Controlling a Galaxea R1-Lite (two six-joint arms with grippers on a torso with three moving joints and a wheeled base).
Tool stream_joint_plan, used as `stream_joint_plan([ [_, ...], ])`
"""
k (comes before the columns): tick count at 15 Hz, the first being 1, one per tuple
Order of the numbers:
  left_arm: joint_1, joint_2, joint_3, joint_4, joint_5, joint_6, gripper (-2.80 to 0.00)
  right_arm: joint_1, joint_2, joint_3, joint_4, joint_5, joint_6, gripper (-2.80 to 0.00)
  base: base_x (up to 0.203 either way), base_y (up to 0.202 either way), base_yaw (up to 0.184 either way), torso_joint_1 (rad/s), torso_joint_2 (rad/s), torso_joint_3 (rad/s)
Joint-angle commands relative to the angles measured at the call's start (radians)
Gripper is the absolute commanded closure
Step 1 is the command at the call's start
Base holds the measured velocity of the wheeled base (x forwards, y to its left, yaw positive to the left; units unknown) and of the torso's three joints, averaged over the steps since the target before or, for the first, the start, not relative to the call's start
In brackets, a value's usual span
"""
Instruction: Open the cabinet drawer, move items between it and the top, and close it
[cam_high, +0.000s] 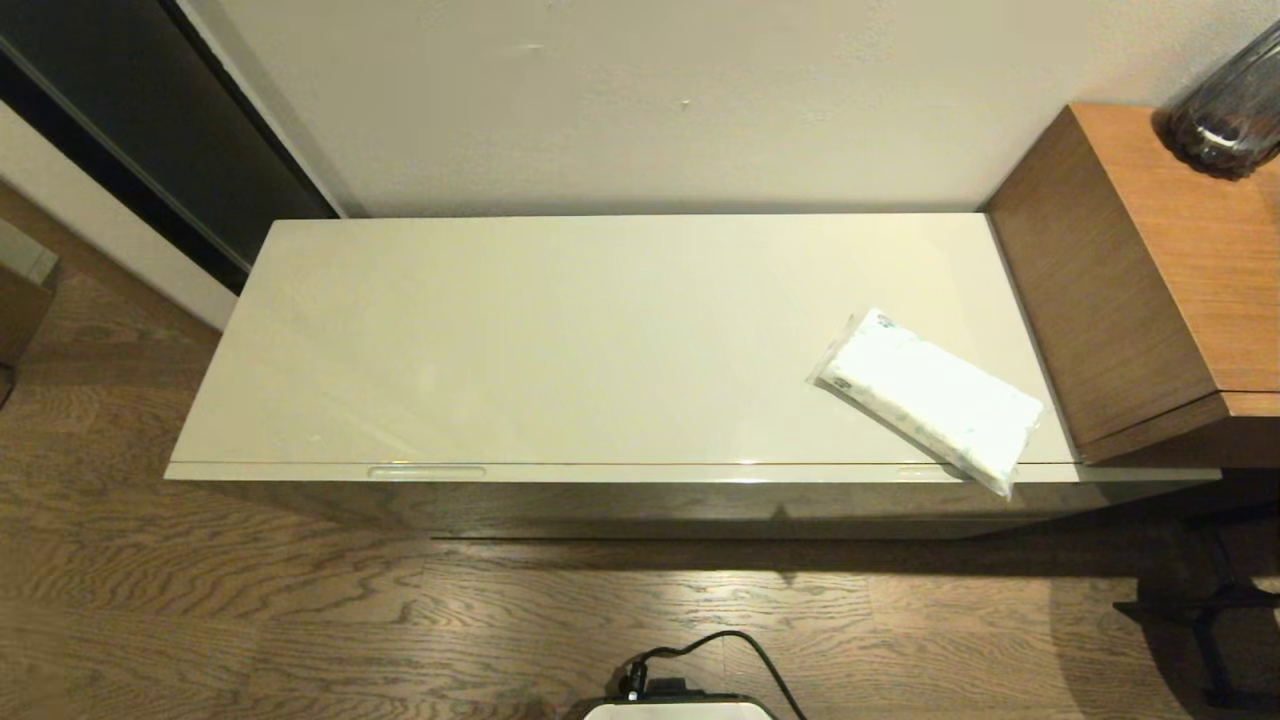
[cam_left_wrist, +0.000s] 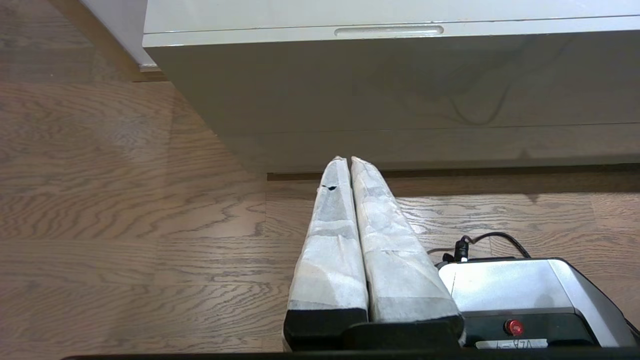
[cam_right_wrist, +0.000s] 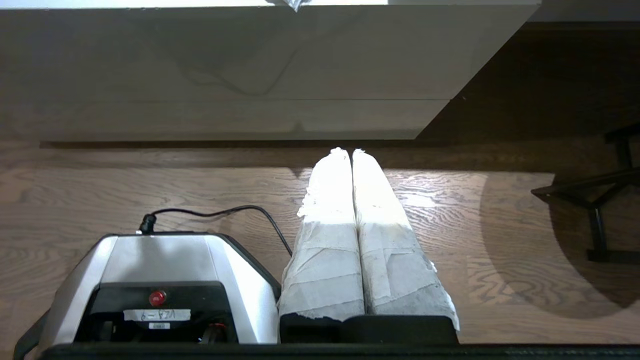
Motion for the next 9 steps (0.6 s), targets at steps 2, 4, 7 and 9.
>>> stream_joint_plan([
  [2, 0.000, 0.001, 0.000, 0.000, 0.000, 0.000, 0.00, -0.001, 0.003, 0.000, 0.001, -0.002, 0.009, 0.00, 0.000, 0.000, 0.000, 0.000, 0.00, 0.000],
  [4, 0.000, 0.000, 0.000, 0.000, 0.000, 0.000, 0.00, 0.000, 0.003, -0.001, 0.001, -0.001, 0.009, 0.00, 0.000, 0.000, 0.000, 0.000, 0.00, 0.000],
  [7, 0.000, 0.000, 0.000, 0.000, 0.000, 0.000, 0.00, 0.000, 0.005, -0.004, 0.004, 0.012, -0.052, 0.00, 0.000, 0.000, 0.000, 0.000, 0.00, 0.000],
  [9, 0.000, 0.000, 0.000, 0.000, 0.000, 0.000, 0.00, 0.000, 0.005, -0.004, 0.004, 0.015, -0.061, 0.00, 0.000, 0.000, 0.000, 0.000, 0.00, 0.000],
])
